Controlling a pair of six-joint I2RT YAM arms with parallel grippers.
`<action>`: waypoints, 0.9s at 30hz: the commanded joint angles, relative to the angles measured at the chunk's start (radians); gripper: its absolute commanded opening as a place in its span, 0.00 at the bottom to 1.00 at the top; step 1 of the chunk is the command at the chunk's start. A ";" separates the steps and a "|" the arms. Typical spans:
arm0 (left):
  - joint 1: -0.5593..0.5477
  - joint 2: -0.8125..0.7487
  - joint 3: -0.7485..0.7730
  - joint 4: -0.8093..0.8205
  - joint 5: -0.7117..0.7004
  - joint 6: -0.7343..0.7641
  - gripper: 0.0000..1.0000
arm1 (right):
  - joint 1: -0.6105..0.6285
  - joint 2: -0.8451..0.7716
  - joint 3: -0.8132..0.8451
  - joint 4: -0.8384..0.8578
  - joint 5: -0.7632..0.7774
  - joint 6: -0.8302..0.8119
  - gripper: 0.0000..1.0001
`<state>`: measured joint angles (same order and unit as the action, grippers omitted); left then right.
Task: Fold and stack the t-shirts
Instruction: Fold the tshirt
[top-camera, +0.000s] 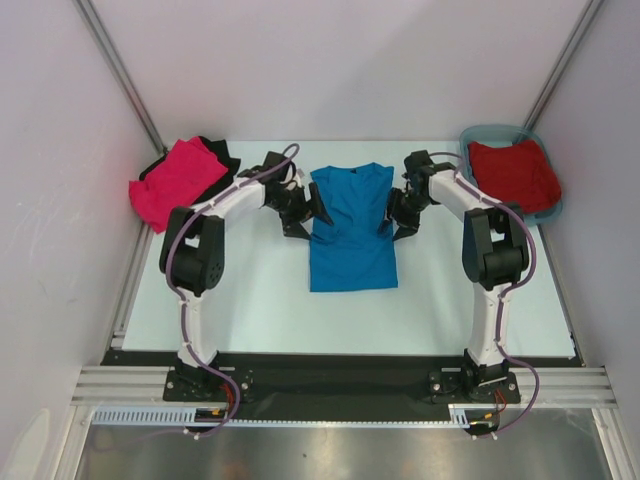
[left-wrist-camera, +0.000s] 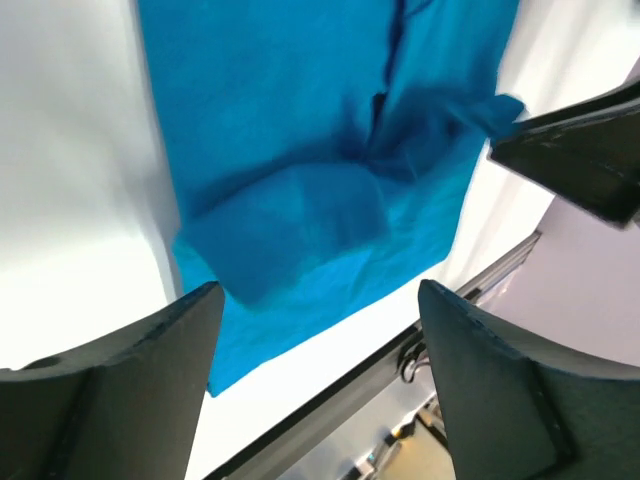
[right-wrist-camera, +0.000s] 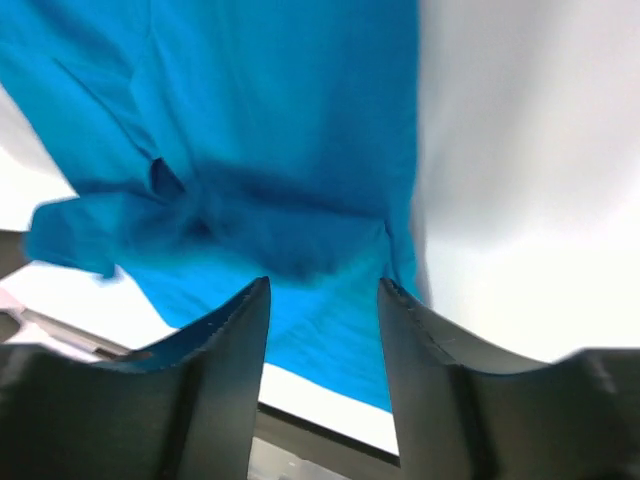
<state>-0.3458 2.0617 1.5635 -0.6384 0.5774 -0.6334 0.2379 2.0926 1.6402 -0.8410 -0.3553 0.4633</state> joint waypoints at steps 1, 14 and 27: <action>0.011 -0.012 0.078 -0.038 -0.040 0.053 0.87 | -0.006 -0.022 0.032 -0.020 0.088 0.000 0.54; 0.031 -0.103 0.121 -0.087 -0.082 0.069 0.88 | -0.008 -0.140 0.056 -0.027 0.133 0.008 0.56; 0.033 -0.287 -0.349 0.121 0.030 0.103 0.88 | -0.015 -0.315 -0.308 0.015 0.090 -0.018 0.56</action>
<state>-0.3199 1.8359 1.3773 -0.6388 0.5457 -0.5564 0.2321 1.8538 1.4189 -0.8669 -0.2180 0.4549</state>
